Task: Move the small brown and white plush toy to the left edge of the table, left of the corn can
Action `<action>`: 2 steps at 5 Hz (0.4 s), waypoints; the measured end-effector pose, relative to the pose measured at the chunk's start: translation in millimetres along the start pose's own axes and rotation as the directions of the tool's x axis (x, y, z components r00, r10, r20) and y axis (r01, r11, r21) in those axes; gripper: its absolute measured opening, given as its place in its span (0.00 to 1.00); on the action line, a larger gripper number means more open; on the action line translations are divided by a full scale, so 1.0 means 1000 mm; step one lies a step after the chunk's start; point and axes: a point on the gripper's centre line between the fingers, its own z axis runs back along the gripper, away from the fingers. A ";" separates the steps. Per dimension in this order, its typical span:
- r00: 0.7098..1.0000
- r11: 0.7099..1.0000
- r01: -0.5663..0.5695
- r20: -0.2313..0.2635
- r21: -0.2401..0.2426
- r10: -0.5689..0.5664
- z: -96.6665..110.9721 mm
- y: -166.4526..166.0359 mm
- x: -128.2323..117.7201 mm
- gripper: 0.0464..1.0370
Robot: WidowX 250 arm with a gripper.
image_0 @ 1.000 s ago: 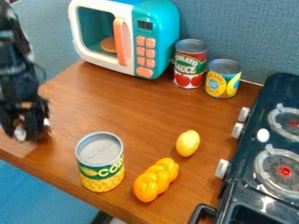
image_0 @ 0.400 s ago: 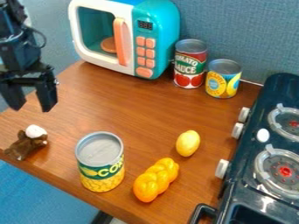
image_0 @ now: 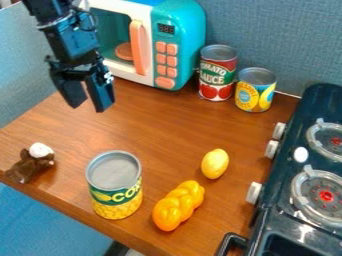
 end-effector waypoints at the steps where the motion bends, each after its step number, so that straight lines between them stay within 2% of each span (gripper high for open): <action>1: 0.995 0.995 0.099 -0.016 -0.001 -0.099 -0.006 -0.014 0.024 0.96; 2: 0.991 0.987 0.137 -0.011 0.087 -0.137 -0.003 -0.018 0.044 0.96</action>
